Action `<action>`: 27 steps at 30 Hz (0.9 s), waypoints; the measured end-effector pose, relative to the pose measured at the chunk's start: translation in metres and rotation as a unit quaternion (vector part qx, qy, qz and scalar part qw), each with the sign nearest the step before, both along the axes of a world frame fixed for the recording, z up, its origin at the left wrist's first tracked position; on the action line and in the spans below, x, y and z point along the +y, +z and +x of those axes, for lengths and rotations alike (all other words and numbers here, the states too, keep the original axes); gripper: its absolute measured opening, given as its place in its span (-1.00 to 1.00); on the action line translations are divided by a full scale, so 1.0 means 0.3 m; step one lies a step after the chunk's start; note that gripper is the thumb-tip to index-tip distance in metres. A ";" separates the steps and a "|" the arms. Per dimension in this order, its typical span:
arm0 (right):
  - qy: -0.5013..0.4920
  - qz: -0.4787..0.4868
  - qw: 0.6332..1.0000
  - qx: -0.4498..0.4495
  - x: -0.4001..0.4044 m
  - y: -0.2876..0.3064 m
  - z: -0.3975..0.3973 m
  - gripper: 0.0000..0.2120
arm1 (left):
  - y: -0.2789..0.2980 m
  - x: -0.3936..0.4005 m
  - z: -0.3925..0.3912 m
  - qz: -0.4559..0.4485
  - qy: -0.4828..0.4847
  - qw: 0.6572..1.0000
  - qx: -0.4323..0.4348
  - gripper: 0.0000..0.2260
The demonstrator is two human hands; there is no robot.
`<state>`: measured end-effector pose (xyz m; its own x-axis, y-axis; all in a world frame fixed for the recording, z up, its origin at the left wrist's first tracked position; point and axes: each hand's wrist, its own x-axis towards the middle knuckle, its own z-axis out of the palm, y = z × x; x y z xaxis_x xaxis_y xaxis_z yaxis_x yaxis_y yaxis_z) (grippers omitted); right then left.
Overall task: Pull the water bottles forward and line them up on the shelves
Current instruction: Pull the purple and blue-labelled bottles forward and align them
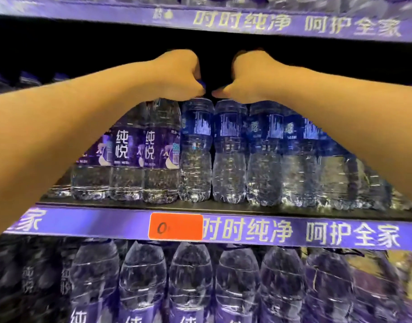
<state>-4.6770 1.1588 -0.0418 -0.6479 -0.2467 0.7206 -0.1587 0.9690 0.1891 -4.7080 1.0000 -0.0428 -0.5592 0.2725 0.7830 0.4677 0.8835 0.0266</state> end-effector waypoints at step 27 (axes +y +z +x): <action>0.209 -0.280 0.933 -0.090 0.067 0.031 -0.009 -0.69 | 0.020 0.001 -0.028 0.145 -0.044 0.987 -0.052 -0.89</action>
